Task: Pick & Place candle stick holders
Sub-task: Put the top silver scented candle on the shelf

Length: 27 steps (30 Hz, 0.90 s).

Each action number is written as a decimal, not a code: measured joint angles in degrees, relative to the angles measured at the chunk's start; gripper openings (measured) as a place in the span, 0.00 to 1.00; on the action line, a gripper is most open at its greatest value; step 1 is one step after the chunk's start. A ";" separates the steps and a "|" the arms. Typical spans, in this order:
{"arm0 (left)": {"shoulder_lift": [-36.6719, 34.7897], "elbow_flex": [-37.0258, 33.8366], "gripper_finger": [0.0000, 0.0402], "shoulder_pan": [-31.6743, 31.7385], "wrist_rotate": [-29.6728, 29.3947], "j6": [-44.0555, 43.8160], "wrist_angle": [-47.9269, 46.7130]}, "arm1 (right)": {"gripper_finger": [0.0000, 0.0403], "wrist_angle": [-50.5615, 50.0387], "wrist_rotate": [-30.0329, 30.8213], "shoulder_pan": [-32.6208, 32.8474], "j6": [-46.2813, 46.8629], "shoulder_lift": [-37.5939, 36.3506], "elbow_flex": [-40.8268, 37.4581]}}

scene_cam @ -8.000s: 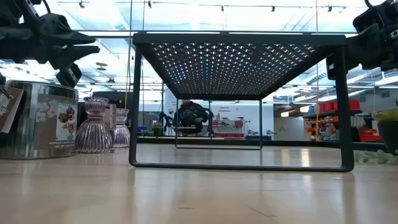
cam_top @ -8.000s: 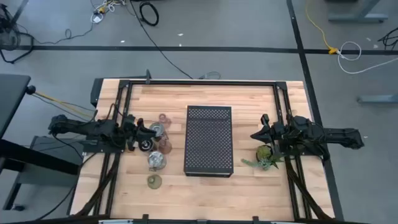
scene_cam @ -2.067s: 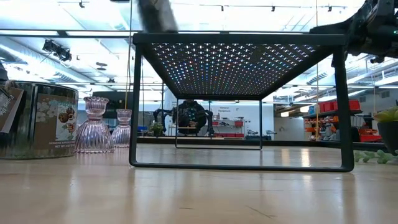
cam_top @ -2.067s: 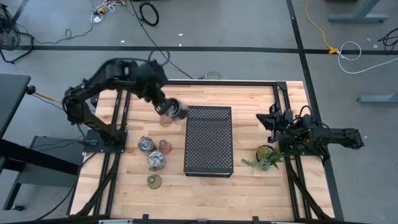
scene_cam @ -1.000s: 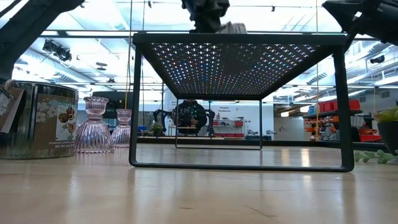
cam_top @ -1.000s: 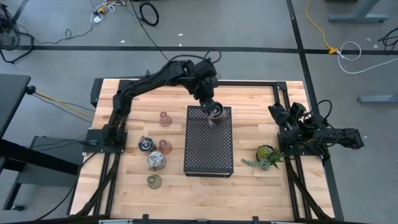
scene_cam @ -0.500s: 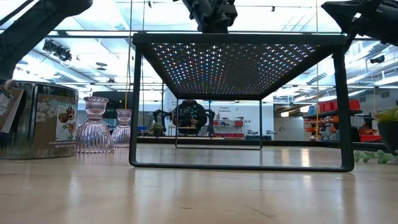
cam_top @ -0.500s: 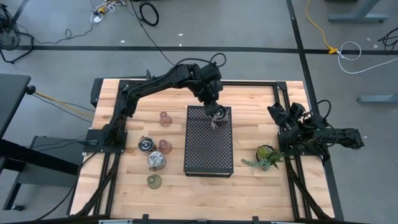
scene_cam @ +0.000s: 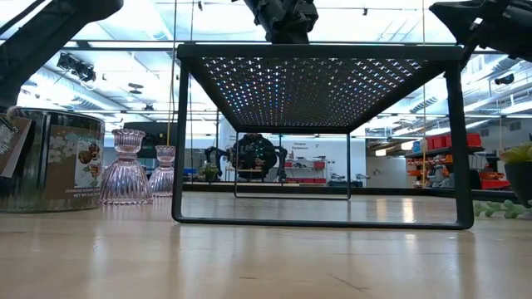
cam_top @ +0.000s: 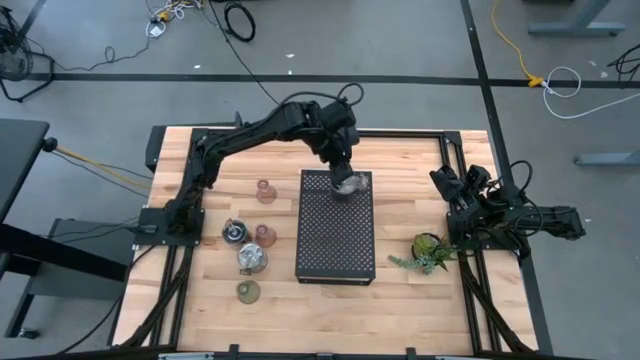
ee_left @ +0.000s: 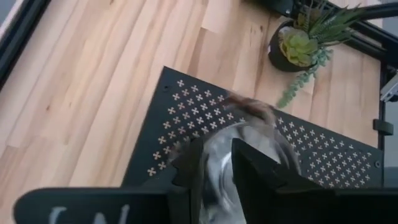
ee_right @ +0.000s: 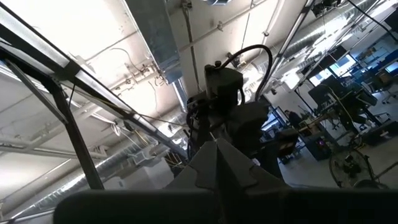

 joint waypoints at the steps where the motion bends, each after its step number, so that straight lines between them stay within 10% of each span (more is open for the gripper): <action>1: -0.01 0.00 0.22 0.03 -0.14 0.06 0.38 | 0.02 -0.02 0.00 0.00 0.00 0.00 0.00; 21: -9.10 0.07 0.21 1.90 -1.19 2.69 -15.82 | 0.02 -0.32 -0.01 0.01 0.09 0.00 0.00; 27: -10.70 -1.50 0.21 -4.31 -9.58 -0.60 -23.15 | 0.02 -0.33 -0.02 0.02 0.00 0.00 0.00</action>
